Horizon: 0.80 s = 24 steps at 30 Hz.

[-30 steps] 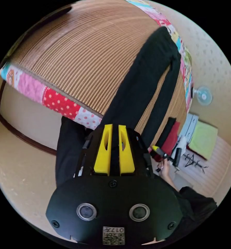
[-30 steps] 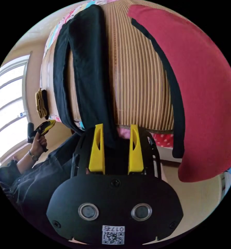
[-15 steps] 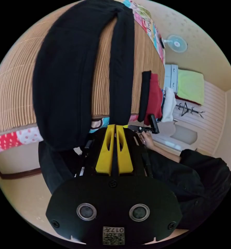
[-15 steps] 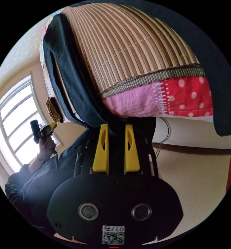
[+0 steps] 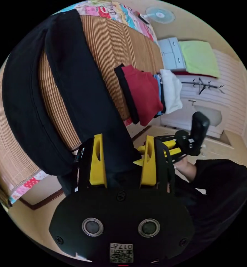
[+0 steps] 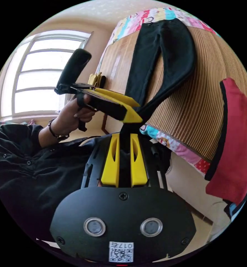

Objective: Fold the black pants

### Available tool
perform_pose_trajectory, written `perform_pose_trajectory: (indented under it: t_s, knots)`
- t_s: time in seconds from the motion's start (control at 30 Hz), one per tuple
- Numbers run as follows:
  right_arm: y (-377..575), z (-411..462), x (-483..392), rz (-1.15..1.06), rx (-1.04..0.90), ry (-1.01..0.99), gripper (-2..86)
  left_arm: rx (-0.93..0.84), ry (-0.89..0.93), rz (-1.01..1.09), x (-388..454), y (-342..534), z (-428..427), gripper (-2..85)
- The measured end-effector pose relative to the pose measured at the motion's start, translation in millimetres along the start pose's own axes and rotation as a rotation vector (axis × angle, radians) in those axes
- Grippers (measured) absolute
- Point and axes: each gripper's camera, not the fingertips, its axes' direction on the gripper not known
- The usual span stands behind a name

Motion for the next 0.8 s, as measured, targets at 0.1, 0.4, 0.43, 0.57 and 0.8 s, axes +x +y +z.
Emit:
perform_pose_trajectory:
  t_s: [0.1, 0.4, 0.43, 0.57, 0.8]
  knots:
    - [-17, 1, -30, -0.111, -0.065, 0.047, 6.1, -0.056, -0.147, 0.022, 8, -5, 2, 12.3]
    - [-88, -85, 42, -0.242, -0.152, -0.616, 3.4, 0.186, 0.121, 0.0, -66, 47, -4, 3.8]
    - [-102, -96, 56, -0.244, -0.127, -0.648, 3.3, 0.25, 0.203, -0.012, -85, 58, -1, 3.7]
    - [-218, -148, 193, -0.006, 0.127, -0.385, 7.8, 0.364, 0.321, -0.084, -131, 88, 23, 3.5]
    - [-364, -143, 384, 0.42, 0.642, -0.46, 14.9, 0.465, 0.472, -0.11, -164, 105, 48, 3.6]
